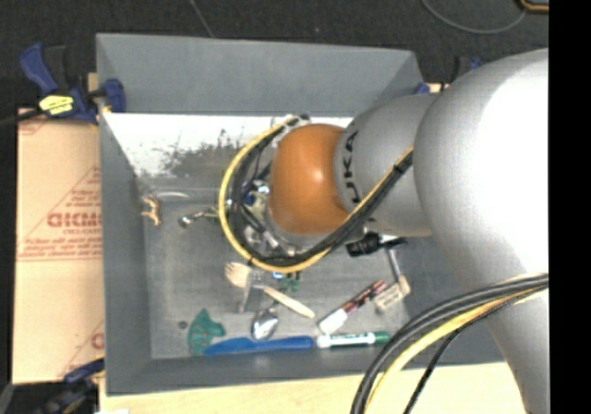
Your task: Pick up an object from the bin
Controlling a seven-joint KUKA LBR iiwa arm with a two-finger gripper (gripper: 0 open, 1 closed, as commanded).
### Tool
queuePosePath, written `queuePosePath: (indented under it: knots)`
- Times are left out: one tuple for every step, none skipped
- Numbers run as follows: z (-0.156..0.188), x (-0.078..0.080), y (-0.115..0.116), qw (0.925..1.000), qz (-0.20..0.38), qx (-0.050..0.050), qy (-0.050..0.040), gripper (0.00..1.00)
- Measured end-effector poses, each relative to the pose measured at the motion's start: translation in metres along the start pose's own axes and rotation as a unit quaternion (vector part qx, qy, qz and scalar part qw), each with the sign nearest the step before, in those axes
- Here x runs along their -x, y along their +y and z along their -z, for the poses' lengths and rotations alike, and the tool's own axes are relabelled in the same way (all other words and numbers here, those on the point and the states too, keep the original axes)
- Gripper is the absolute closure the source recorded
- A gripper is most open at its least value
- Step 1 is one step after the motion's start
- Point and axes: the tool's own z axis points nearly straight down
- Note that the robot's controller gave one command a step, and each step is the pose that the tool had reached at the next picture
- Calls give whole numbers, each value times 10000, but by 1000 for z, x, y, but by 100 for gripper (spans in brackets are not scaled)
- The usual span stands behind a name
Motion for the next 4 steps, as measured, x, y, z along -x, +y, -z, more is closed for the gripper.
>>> queuePosePath:
  knots:
    - [0, 4, -8, 9998, 181, -16, -11, 0]
    - [0, 1, 0, 10000, 44, 7, -11, 0]
    - [2, 5, -8, 9999, 163, -4, -33, 100]
    - [2, 5, -7, 9999, 162, -2, -33, 100]
